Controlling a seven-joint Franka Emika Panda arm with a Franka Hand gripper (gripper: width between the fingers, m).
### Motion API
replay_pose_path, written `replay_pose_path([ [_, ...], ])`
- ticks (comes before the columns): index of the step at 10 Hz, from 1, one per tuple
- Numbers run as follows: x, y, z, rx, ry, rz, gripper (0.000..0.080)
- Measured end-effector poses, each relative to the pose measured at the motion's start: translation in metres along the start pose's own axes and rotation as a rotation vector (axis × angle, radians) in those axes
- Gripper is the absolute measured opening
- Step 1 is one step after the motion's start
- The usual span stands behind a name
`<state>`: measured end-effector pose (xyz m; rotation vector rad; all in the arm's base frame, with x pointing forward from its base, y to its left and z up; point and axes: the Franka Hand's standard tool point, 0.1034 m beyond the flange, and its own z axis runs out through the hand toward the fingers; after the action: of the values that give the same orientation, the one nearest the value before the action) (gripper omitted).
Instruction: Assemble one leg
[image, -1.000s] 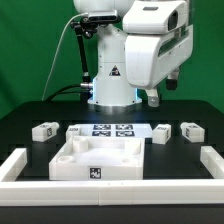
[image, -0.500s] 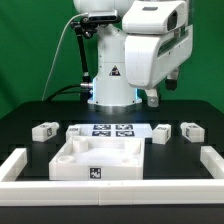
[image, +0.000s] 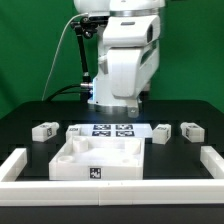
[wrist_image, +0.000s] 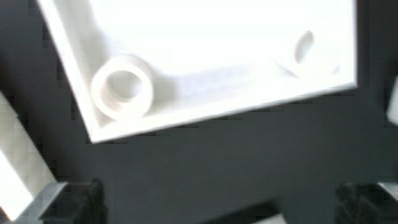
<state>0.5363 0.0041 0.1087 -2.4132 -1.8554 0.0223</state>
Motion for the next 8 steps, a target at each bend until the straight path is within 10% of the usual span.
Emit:
replay_pose_path([
  [2,-0.026,-0.003,0.013,-0.007,0.005,-0.011,0.065],
  [6,-0.028,-0.003,0.014,-0.009,0.002,-0.015,0.065],
  [8,-0.044,-0.021,0.032,-0.069,0.005,-0.105,0.065],
])
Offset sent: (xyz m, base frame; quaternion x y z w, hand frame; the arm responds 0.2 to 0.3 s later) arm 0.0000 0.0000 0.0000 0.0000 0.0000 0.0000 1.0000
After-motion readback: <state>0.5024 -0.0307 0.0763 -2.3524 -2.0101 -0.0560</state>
